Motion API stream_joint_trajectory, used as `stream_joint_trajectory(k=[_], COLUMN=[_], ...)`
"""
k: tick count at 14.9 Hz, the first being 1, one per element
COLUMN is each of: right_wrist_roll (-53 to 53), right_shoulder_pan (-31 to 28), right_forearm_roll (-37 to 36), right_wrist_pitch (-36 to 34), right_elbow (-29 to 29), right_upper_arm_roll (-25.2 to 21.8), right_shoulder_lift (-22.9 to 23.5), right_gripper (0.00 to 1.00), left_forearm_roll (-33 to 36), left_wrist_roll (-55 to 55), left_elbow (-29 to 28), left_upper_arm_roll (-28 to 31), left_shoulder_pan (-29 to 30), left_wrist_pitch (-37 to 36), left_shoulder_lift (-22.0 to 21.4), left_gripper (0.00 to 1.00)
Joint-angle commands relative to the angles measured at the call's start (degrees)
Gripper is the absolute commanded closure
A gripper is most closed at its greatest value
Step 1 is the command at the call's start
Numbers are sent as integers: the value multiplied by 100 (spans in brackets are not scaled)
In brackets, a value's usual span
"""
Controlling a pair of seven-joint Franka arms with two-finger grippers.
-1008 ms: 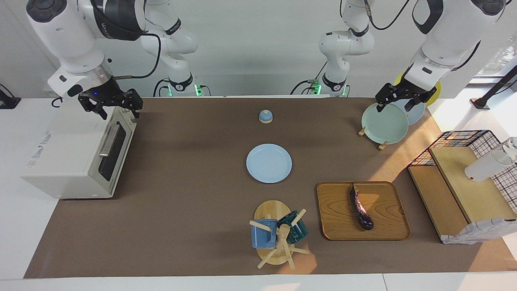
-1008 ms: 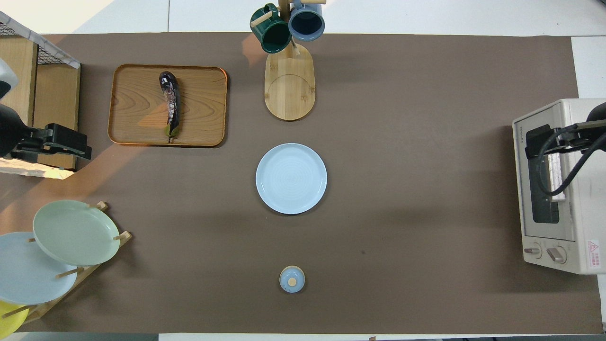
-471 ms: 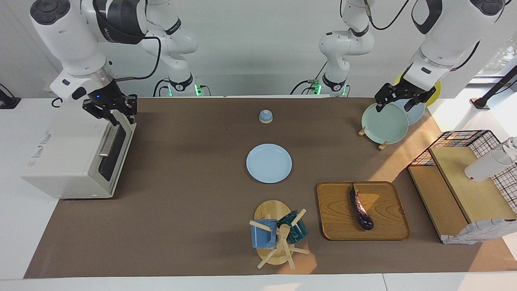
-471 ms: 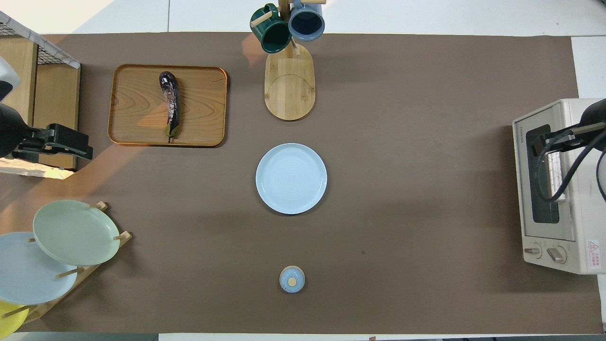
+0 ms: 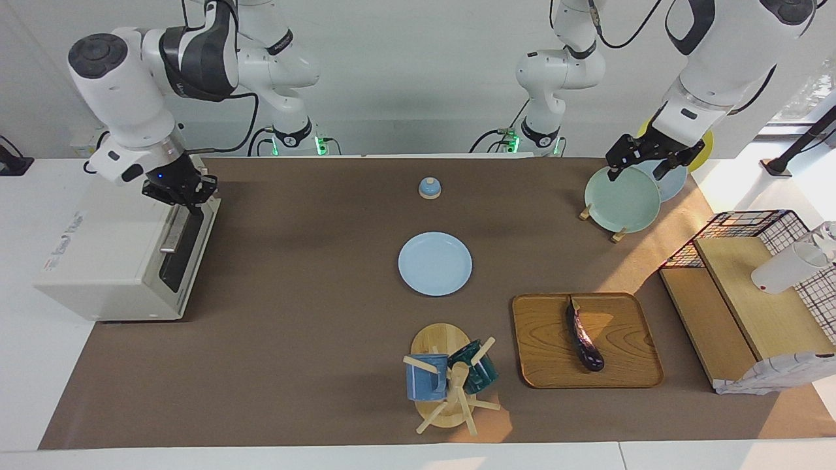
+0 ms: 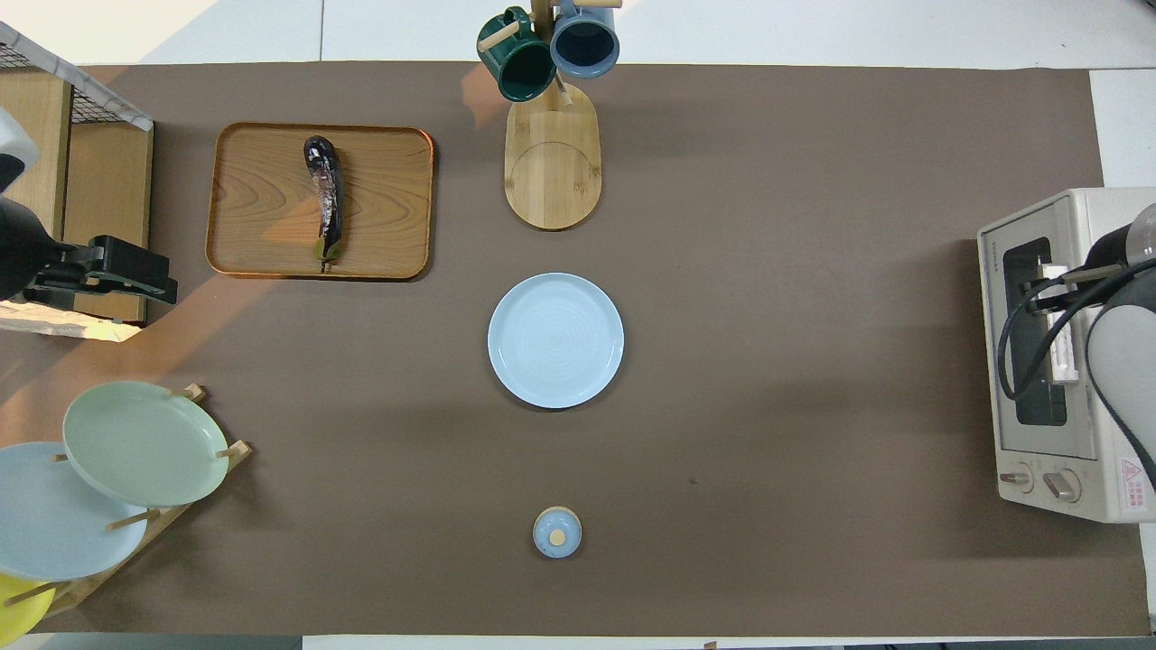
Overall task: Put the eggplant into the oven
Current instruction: 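Reach the right gripper to the toaster oven door handle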
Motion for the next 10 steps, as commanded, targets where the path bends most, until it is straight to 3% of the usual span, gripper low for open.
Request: stream_joint_trajectory(k=[1, 10], right_wrist_roll=[119, -100], right_shoulder_pan=[-190, -340], right_forearm_roll=[-309, -819], right_wrist_pitch=[218, 675], right_elbow=[-268, -866], right_upper_arm_roll=[63, 55], right_shoulder_lift=[-44, -105], right_gripper=[100, 100], left_forearm_roll=[41, 41], left_wrist_roll=[-48, -48], left_elbow=[45, 45], left_upper_arm_roll=[32, 40], left_shoulder_pan=[-33, -51], left_wrist_pitch=[61, 148], left_shoulder_lift=[17, 17], left_gripper=[0, 0])
